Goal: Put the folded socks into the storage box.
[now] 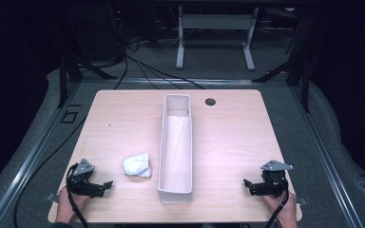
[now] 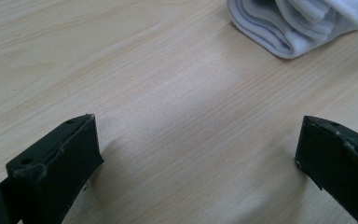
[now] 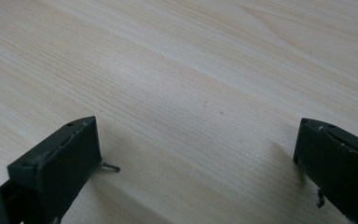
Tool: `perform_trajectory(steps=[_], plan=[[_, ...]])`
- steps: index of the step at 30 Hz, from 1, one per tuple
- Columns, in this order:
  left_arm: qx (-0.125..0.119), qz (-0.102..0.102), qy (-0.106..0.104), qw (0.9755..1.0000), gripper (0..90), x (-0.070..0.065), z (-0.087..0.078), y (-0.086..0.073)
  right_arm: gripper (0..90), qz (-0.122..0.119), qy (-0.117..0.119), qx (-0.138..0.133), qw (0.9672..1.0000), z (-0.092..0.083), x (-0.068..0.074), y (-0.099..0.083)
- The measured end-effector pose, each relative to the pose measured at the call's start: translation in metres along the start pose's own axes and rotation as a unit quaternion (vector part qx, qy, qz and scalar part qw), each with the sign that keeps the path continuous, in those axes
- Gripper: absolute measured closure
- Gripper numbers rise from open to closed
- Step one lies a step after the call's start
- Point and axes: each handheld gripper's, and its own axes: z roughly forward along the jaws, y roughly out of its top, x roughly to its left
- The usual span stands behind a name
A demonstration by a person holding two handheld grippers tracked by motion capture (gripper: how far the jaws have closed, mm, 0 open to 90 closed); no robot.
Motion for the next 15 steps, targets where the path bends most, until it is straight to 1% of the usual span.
perform_trajectory(steps=[1,2,4,5,6,7,9,11,12,13,15], plan=[[0.000,0.000,0.000,1.0000,0.0,0.0000,0.0000,0.0000,0.0,0.002,0.003,0.005,1.0000,-0.0003,-0.0007,0.0005],[0.000,0.000,0.000,1.0000,0.0,0.0000,0.0000,0.0001,0.0,0.004,0.004,-0.002,1.0000,0.0011,-0.0010,0.0002],[0.000,0.000,0.000,1.0000,0.0,0.0000,0.0000,0.0001,0.0,0.004,0.003,-0.003,1.0000,0.0014,-0.0009,0.0002],[0.001,0.002,-0.001,1.0000,0.0,-0.0001,-0.0002,0.0002,0.0,0.003,0.007,0.005,1.0000,0.0002,-0.0013,0.0007],[0.001,0.003,-0.001,1.0000,0.0,-0.0001,-0.0002,0.0003,0.0,0.004,0.003,-0.003,1.0000,0.0014,-0.0009,0.0002],[0.002,0.003,-0.003,1.0000,0.0,0.0000,-0.0003,0.0004,0.0,0.003,0.007,0.005,1.0000,0.0002,-0.0013,0.0007],[0.003,0.004,-0.004,1.0000,0.0,0.0003,-0.0006,0.0005,0.0,0.003,0.007,0.005,1.0000,0.0003,-0.0014,0.0007],[0.013,0.007,-0.012,0.9998,0.0,0.0020,-0.0021,0.0024,0.0,0.003,0.007,0.005,1.0000,0.0003,-0.0014,0.0008],[0.013,0.007,-0.012,0.9998,0.0,0.0020,-0.0021,0.0024,0.0,0.003,0.007,0.005,1.0000,0.0003,-0.0014,0.0008],[0.019,0.013,-0.015,0.9996,0.0,0.0025,-0.0044,0.0048,0.1,0.003,0.007,0.005,1.0000,0.0003,-0.0014,0.0007],[0.021,0.014,-0.017,0.9995,0.0,0.0028,-0.0064,0.0069,0.1,0.003,0.007,0.005,1.0000,0.0003,-0.0014,0.0007]])
